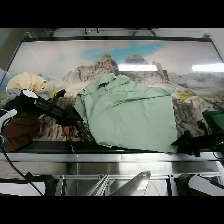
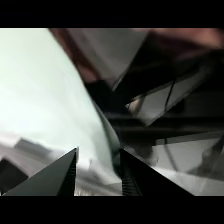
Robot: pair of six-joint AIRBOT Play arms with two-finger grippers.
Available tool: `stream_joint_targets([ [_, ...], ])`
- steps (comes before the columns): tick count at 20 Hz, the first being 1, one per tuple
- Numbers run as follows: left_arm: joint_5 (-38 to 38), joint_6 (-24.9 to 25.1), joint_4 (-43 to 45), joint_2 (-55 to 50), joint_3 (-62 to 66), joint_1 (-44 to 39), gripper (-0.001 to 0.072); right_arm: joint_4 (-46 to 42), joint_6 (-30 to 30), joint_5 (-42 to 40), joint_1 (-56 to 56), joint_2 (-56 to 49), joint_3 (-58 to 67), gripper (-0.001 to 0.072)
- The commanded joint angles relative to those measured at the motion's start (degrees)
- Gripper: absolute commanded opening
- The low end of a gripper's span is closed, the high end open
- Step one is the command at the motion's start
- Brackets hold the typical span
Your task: Fold the shirts.
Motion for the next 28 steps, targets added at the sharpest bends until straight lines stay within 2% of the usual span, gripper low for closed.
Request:
stream_joint_targets([
  [1,2.93,0.46,-0.09,0.04,-0.74,-3.08,0.0545,6.71,-5.92,-8.5,-0.02,-5.07,-0.79,0.0192],
  [2,4.0,0.46,-0.07,0.04,-0.74,-4.07,0.0545,10.01,-8.79,-8.15,-0.04,-5.84,-0.68,0.0073],
  [3,5.27,0.46,-0.04,0.04,-0.74,-5.22,0.0545,12.11,-10.21,-8.28,-0.04,-5.88,-0.55,0.0017],
  [8,13.53,0.42,-0.07,0.04,-0.72,-9.11,0.0543,13.38,-10.51,-6.88,-0.04,-5.81,1.31,0.0017],
  [9,14.1,0.44,-0.04,0.04,-0.72,-9.38,0.0422,13.4,-10.51,-6.49,-0.04,-5.81,1.49,0.0017],
  [10,14.03,0.46,0.2,0.04,-0.7,-9.4,0.0256,13.35,-10.51,-6.25,-0.04,-5.77,1.7,0.0017],
  [11,13.42,0.46,0.42,0.07,-0.72,-8.96,0.0226,13.38,-10.51,-6.23,-0.04,-5.7,1.99,0.0017],
  [15,8.57,0.87,0.39,0.11,-0.72,-4.5,0.0226,13.38,-10.36,-5.86,-0.04,-5.7,3.32,0.0017],
  [20,8.44,0.92,-0.13,0.11,-0.72,-1.55,0.0226,13.4,-10.27,-5.88,-0.04,-5.7,3.39,0.0017],
  [28,13.03,3.91,-6.95,0.04,-0.72,-8.09,0.0225,13.42,-10.05,-5.97,-0.04,-5.7,3.39,0.0017],
])
